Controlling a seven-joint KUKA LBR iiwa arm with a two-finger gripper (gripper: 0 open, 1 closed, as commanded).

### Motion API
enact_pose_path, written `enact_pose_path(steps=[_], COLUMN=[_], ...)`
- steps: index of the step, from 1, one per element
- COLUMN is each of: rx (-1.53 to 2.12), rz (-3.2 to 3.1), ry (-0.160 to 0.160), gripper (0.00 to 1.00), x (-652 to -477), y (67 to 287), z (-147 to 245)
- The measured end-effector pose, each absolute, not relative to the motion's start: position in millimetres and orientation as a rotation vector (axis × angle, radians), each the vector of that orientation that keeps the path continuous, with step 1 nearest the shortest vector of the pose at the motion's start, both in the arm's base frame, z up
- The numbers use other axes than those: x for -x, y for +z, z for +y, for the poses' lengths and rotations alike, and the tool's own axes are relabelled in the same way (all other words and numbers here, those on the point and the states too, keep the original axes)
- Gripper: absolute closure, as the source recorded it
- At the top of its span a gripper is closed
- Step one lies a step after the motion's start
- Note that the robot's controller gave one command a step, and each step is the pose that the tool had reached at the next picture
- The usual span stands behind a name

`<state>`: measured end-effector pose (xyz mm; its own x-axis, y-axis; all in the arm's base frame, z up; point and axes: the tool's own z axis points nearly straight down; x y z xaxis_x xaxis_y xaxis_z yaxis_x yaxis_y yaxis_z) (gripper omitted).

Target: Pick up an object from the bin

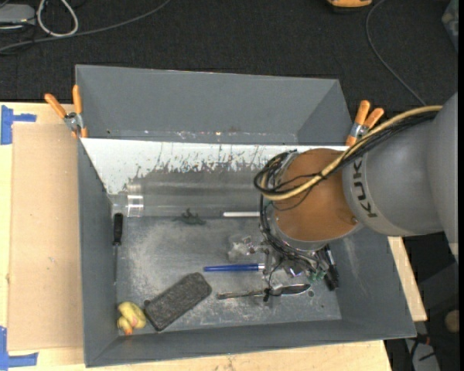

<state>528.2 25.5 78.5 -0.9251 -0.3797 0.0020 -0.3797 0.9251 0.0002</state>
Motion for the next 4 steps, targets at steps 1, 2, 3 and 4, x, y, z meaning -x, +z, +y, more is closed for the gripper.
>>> enact_pose_path(steps=[1,2,3,4], rx=[-0.244,-0.245,-0.247,-0.249], rz=[-3.125,-3.125,-3.122,-3.126], ry=[-0.011,-0.011,-0.011,-0.011], gripper=[1.00,1.00,1.00,1.00], x=[-523.9,-523.9,-522.4,-523.5], y=[70.0,70.1,83.6,99.3], z=[58.3,58.4,58.4,58.7])
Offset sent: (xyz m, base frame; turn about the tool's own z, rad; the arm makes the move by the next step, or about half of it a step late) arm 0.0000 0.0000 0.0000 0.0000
